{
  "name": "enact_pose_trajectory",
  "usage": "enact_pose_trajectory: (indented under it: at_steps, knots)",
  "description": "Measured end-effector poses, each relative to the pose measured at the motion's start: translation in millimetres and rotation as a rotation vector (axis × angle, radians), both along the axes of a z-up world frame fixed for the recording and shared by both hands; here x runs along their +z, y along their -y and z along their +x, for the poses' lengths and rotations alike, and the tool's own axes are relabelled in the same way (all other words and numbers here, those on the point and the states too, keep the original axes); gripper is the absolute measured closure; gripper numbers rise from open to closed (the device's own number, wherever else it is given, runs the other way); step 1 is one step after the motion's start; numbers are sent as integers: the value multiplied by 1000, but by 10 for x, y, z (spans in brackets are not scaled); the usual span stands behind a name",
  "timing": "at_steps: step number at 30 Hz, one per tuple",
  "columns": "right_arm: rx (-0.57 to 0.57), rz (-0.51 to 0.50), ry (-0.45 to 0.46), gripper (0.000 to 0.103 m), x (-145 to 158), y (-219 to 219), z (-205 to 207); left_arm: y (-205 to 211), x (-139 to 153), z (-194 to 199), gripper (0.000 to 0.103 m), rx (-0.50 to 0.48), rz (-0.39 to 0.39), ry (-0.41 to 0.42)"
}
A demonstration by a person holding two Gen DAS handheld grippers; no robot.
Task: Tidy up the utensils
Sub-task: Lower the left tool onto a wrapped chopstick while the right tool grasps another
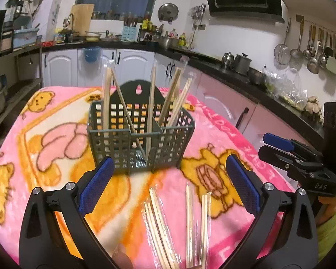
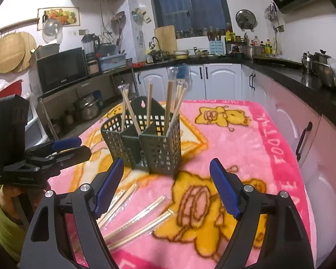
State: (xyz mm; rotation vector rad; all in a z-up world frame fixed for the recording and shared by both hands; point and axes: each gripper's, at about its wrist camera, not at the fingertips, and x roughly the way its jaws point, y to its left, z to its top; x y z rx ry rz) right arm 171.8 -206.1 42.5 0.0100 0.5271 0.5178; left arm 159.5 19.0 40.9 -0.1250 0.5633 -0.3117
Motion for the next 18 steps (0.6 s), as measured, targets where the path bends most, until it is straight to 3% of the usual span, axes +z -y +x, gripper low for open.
enact_pose_trajectory:
  at_steps: [18]
  knots:
    - [16,-56,-142,27,-484,-9,74,-63,-525,61,11,11,27,-159]
